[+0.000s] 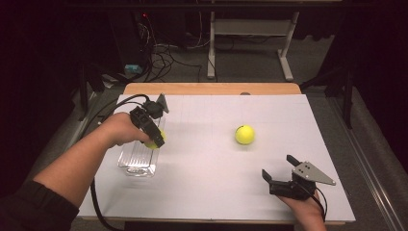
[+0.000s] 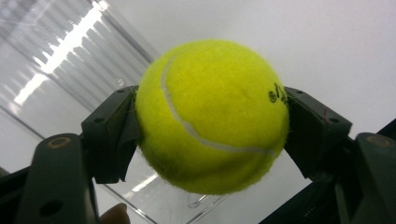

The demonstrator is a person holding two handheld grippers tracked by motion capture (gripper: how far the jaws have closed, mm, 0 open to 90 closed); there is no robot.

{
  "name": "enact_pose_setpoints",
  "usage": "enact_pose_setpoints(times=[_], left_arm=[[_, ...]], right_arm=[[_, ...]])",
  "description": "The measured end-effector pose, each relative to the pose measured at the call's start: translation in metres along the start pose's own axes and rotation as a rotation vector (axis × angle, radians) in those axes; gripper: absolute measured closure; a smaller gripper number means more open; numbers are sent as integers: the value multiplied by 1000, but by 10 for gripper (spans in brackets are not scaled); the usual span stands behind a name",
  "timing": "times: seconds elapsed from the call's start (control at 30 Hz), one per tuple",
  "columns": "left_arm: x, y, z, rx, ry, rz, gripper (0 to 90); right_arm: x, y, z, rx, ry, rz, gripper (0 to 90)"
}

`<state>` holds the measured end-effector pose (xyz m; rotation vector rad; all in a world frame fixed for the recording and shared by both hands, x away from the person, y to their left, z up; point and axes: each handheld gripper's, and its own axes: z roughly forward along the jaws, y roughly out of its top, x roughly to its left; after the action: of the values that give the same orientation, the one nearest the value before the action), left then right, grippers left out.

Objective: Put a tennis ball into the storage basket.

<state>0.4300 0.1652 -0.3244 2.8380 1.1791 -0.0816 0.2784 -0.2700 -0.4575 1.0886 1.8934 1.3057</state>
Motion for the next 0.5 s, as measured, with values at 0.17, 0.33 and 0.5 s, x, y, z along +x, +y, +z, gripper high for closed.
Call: enact_pose_setpoints(times=[0.17, 0.33, 0.5], left_arm=[[10, -3, -3, 3, 9, -24, 268], [23, -8, -6, 2, 14, -63, 268], [37, -13, -7, 5, 22, -105, 269]], right_arm=[[0, 0, 0, 3, 1, 3, 3], [0, 0, 0, 1, 1, 4, 3], [0, -1, 0, 3, 1, 4, 4]])
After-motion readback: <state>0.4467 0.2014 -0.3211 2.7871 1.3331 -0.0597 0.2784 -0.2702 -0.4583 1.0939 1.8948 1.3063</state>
